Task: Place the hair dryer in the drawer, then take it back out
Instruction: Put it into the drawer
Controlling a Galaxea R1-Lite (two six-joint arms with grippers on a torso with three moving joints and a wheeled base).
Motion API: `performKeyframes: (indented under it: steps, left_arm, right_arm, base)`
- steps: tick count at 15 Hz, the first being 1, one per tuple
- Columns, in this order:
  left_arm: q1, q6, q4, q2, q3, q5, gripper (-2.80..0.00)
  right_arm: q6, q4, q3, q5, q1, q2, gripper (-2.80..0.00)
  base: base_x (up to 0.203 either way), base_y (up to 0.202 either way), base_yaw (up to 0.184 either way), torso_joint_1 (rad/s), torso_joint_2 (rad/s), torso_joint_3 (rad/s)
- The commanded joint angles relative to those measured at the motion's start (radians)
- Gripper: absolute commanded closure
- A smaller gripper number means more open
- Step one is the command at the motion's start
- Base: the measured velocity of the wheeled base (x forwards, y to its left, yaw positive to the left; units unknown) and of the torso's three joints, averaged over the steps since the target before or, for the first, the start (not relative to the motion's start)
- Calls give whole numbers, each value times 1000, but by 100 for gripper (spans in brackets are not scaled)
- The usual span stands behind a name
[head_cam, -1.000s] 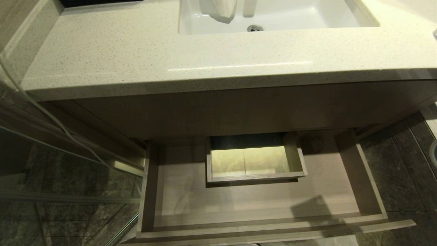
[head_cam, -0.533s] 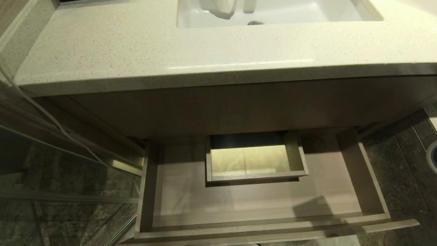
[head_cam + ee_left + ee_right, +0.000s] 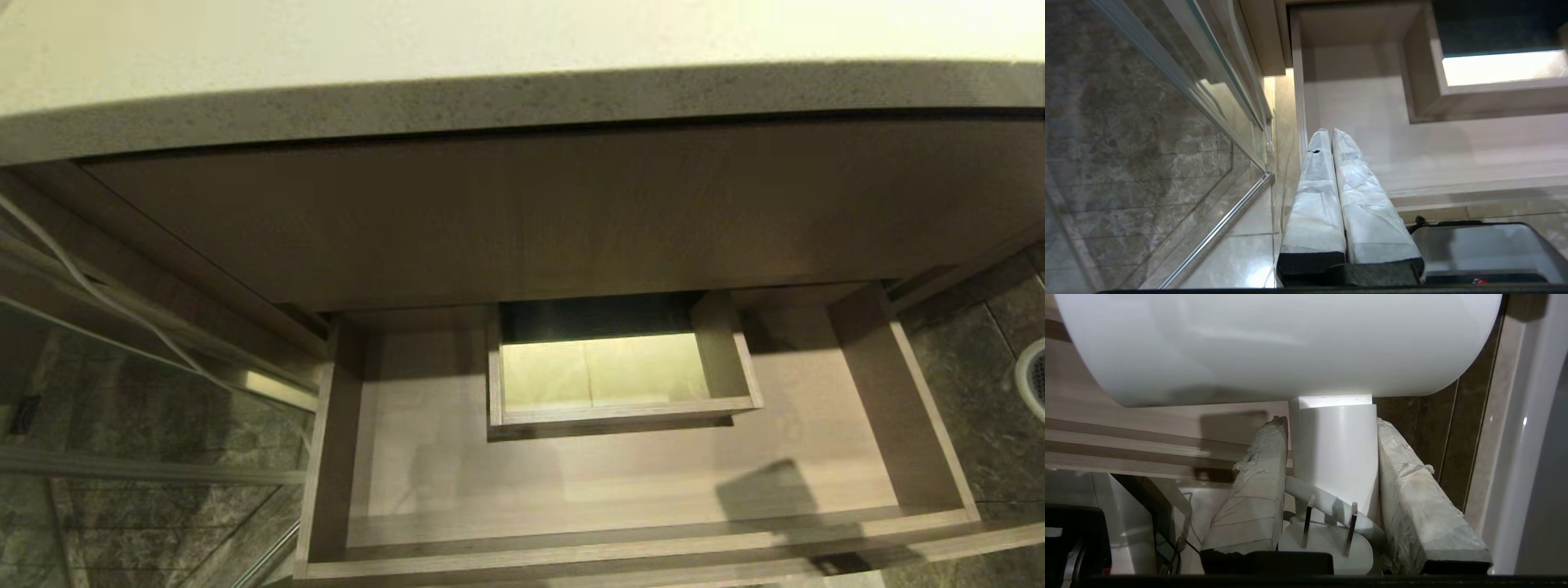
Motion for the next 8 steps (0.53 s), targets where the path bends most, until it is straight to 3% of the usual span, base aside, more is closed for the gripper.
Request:
performKeyframes:
  steps: [1,8]
  left_arm:
    - [0,0,-1,0,0,0,0]
    - [0,0,-1,0,0,0,0]
  right_arm:
    - [-2,2,1,-1,-3,4,0]
    - [-2,-7,13,-3,-6,4,0]
  base:
    - [0,0,0,-249,515,264]
    - [0,0,0,-242,501,257]
